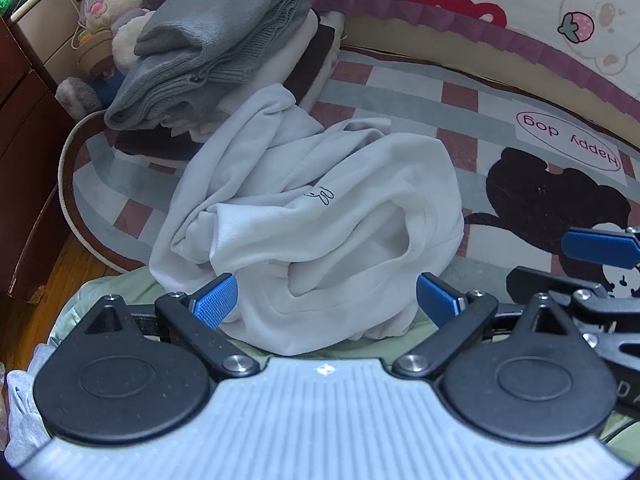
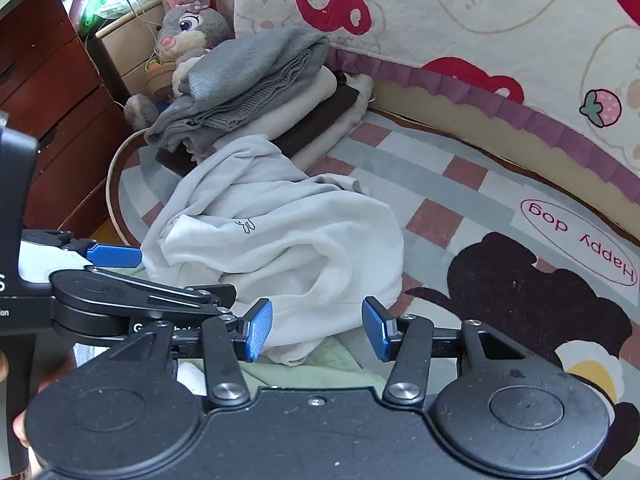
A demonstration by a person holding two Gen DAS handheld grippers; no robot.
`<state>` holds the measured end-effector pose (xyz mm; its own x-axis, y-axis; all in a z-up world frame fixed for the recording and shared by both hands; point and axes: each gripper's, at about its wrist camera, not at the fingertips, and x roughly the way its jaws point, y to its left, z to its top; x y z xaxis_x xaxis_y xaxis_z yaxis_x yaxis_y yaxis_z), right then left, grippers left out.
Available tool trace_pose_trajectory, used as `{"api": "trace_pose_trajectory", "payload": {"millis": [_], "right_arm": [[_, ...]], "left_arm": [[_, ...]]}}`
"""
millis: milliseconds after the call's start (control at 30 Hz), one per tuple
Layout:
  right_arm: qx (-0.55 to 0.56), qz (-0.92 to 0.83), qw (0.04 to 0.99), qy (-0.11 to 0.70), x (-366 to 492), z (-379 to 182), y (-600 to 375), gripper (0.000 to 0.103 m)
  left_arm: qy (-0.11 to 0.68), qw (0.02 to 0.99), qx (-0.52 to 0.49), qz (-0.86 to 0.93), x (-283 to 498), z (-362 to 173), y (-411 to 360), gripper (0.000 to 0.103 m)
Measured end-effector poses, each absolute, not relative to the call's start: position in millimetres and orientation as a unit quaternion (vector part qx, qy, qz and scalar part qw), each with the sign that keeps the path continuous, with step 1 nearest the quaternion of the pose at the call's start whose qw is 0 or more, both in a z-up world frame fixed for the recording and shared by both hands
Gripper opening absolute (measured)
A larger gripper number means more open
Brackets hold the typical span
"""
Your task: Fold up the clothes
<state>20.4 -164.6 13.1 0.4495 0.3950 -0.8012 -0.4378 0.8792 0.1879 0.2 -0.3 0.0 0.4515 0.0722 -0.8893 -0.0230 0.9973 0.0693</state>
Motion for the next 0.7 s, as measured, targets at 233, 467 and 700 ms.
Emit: {"api": "trace_pose_trajectory", "payload": {"millis": [233, 467, 700], "right_arm": [[-0.023, 0.242, 0.852, 0.463, 17.8, 14.9, -163.8, 0.056], [-0.025, 0.247, 0.854, 0.456, 15.8, 17.5, -164.5, 0.056], [-0.018, 0.248, 0.856, 0.454, 13.1, 19.7, -165.3, 0.056]], "left_arm": [[0.514, 0.857, 0.022, 0.024, -3.2, 2.2, -1.8, 0.097], [0.514, 0.857, 0.035, 0.027, -1.8, 2.1, -3.6, 0.097], [0.517, 0.855, 0.037, 0.026, -2.7, 0.1, -4.3, 0.097]]}}
